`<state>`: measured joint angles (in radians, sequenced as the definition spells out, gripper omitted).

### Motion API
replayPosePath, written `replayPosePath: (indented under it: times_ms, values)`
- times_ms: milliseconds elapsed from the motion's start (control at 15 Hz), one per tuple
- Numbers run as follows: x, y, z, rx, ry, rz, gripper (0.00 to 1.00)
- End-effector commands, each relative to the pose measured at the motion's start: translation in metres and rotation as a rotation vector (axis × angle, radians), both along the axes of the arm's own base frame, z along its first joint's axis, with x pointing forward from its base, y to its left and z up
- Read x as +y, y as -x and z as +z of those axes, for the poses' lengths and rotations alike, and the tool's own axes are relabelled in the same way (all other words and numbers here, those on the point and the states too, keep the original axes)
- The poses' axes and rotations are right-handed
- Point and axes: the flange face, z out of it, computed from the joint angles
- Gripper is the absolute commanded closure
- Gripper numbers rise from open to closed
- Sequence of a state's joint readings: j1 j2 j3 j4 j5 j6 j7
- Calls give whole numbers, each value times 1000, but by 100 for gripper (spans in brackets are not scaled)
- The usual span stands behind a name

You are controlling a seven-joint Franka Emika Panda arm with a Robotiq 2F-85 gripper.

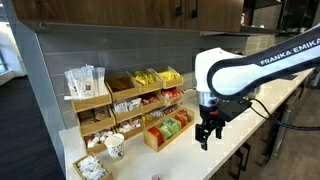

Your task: Pick up one red sachet from the far left single layered wooden compartment and put it on the kitchen counter

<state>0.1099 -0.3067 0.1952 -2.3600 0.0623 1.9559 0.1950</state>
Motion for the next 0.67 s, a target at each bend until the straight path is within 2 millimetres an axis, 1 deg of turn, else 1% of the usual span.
replayPosePath:
  times_ms: [0,533,600]
  values:
    - [0,0,0,1,0,0,0]
    - [0,0,0,1,0,0,0]
    - [6,-8,-9,16,-21,-12,0]
